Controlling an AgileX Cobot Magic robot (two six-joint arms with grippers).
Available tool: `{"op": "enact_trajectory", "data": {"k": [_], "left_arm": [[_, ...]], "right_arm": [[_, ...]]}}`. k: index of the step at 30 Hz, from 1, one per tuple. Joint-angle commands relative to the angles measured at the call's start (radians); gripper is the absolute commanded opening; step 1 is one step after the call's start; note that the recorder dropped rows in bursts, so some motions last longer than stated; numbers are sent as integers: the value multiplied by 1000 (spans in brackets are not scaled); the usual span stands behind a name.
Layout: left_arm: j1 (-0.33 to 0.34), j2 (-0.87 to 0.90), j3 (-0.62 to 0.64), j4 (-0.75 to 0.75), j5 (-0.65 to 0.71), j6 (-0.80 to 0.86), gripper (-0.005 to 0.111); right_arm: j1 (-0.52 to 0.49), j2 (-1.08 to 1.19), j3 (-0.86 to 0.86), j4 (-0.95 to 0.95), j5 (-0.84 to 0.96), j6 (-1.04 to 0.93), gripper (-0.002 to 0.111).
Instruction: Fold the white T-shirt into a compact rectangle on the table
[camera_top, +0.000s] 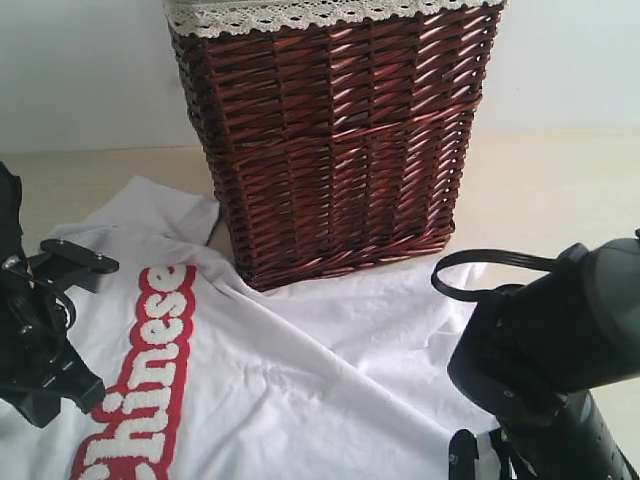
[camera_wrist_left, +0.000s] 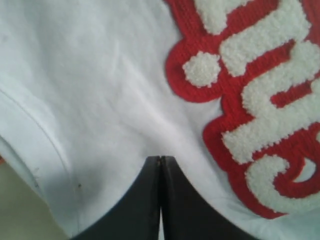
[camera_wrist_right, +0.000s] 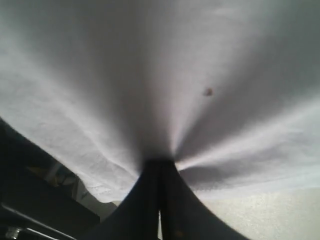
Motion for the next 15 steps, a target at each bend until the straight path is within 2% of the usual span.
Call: {"op": "enact_trajectory", "data": {"k": [1, 4, 11, 13, 15], "left_arm": [[2, 41, 11, -87, 3, 81, 0], [2, 47, -14, -87, 29, 86, 0], [2, -27, -39, -131, 42, 123, 0], [2, -57, -35, -202, 39, 215, 0], [2, -90, -19, -333, 38, 356, 0]], "right_arm": [[-3, 25, 19, -73, -53, 8, 0], [-3, 12, 17, -106, -66, 19, 0], [-3, -154, -71, -33, -95, 33, 0], [-3, -226, -74, -33, -128, 33, 0], [-3, -304, -74, -33, -150, 33, 0]]}}
